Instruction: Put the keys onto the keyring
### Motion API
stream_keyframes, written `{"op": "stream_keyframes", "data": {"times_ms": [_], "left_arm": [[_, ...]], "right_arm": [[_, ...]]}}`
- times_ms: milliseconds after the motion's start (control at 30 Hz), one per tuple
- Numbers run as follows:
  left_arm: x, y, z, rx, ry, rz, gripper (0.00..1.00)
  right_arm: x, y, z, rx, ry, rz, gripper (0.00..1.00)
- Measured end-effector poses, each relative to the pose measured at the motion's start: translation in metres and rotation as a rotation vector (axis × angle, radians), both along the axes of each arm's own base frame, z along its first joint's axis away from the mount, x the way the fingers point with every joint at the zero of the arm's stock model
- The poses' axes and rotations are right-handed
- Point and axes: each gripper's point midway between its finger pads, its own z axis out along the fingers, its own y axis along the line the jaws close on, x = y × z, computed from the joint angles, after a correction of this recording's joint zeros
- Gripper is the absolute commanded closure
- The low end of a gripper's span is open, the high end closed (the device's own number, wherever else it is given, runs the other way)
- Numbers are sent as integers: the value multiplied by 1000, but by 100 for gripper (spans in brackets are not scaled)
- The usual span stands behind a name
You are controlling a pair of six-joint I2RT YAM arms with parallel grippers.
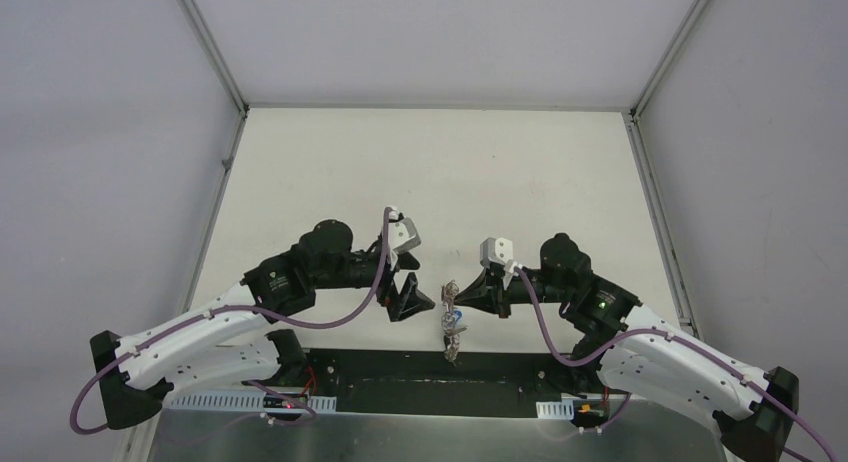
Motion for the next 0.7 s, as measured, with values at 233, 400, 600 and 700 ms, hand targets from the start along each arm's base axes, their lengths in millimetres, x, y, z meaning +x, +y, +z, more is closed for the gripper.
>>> {"op": "stream_keyframes", "data": {"times_ms": [233, 400, 600, 700], "left_arm": [[-32, -3, -7, -147, -4, -153, 31], [-32, -1, -1, -217, -55, -152, 41], [-27, -10, 6, -262, -82, -158, 60], [-24, -17, -2, -243, -66, -162, 61]], "right_arm": [[0, 0, 0, 1, 3, 0, 100], [0, 1, 1, 6, 0, 0, 100], [0, 0, -1, 3, 8, -1, 100], [-1, 0, -2, 1, 12, -2, 100]]}}
